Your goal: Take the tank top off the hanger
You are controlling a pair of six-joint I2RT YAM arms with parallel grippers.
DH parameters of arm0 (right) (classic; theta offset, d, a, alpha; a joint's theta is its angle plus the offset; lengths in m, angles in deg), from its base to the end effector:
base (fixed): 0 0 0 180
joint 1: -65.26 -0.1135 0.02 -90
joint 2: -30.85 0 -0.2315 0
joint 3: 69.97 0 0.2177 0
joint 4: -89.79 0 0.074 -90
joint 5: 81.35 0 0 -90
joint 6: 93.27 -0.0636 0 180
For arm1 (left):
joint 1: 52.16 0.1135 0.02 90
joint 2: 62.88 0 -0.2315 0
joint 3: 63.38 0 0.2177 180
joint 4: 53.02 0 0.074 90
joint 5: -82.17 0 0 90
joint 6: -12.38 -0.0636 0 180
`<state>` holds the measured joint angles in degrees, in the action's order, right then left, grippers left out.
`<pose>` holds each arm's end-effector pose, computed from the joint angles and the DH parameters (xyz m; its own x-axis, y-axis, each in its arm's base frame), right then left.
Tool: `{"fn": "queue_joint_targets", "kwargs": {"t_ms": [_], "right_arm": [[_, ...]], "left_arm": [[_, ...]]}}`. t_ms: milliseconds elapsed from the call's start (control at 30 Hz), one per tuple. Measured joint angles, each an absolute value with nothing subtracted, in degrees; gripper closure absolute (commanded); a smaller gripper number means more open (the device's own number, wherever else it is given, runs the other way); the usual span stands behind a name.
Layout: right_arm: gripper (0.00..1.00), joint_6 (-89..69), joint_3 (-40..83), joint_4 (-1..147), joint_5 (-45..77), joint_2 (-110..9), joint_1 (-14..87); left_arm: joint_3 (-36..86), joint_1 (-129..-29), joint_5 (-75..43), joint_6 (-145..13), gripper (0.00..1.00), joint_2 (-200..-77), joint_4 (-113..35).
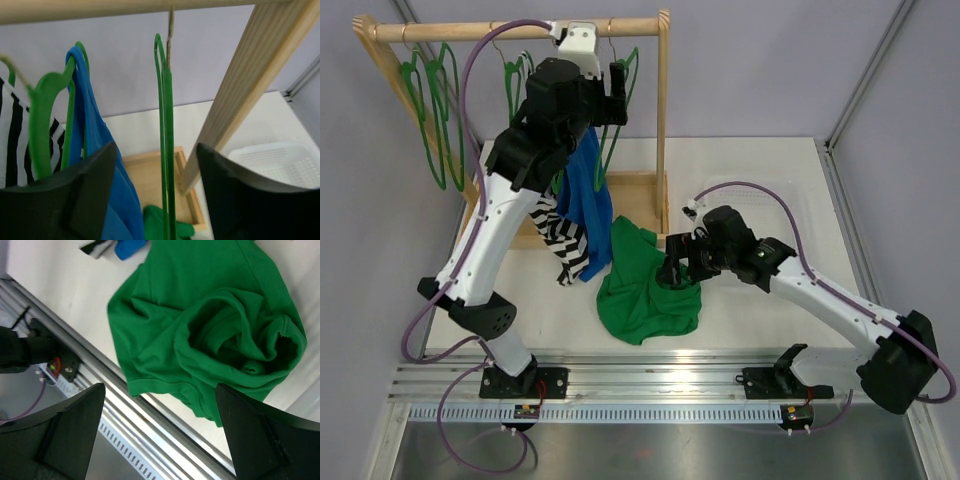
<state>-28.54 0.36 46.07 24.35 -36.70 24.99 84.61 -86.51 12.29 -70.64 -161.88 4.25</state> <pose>0.1805 0.1755 0.2494 -0.7843 -0.1259 -0.6074 -0.4903 0.7256 0.4828 0.2859 -0.1689 0.4872 -0.1482 -0.0369 -0.9883 0.2325 0.9700 -0.0711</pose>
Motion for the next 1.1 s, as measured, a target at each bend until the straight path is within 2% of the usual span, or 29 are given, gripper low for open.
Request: {"fn": "queue_joint_targets", "kwargs": {"t_ms": [233,533,600,633,667,700,733,800,833,967,1100], "right_arm": [[0.00,-26.4,4.0,47.5,17.2,-48.8,19.0],[0.01,-25.2,10.4,47.4,4.0,-64.8,10.4],[0.05,-24.9,11.0,47.4,2.3,-68.8,9.4],[0.10,-24.8,11.0,47.4,1.7,-70.6,9.1],[0.22,-24.6,11.0,47.4,1.4,-71.9,8.9],[0.53,-24.1,11.0,47.5,0.6,-73.3,8.7],[0.63,-23.6,11.4,47.2,-0.6,-73.9,8.4],[0.93,-23.5,11.4,48.1,-1.5,-74.0,8.4],[1.00,-23.6,11.3,48.5,-1.9,-74.0,8.4],[1.00,-23.6,10.4,49.0,-2.5,-72.6,8.4],[1.00,-23.7,9.8,45.5,-5.1,-65.6,8.4]], "left_arm": [[73.1,-87.1,12.3,-68.0,0.01,-146.4,5.2],[50.0,-87.1,18.6,-61.5,0.01,-118.3,7.6],[46.3,-87.1,20.7,-60.4,0.01,-114.1,7.9],[44.9,-87.1,21.6,-59.8,0.01,-112.4,8.7],[44.0,-87.1,22.6,-59.3,0.01,-111.2,9.8],[43.2,-87.1,23.7,-58.8,0.01,-110.3,10.7],[42.8,-87.1,24.6,-58.3,0.01,-109.7,11.9],[42.1,-87.1,25.9,-57.7,0.01,-108.9,13.9],[41.6,-87.1,26.5,-57.6,0.01,-108.4,14.8],[39.1,-87.1,27.7,-57.9,0.01,-104.6,17.4],[37.1,-87.1,28.6,-59.2,0.01,-99.8,17.5]]}}
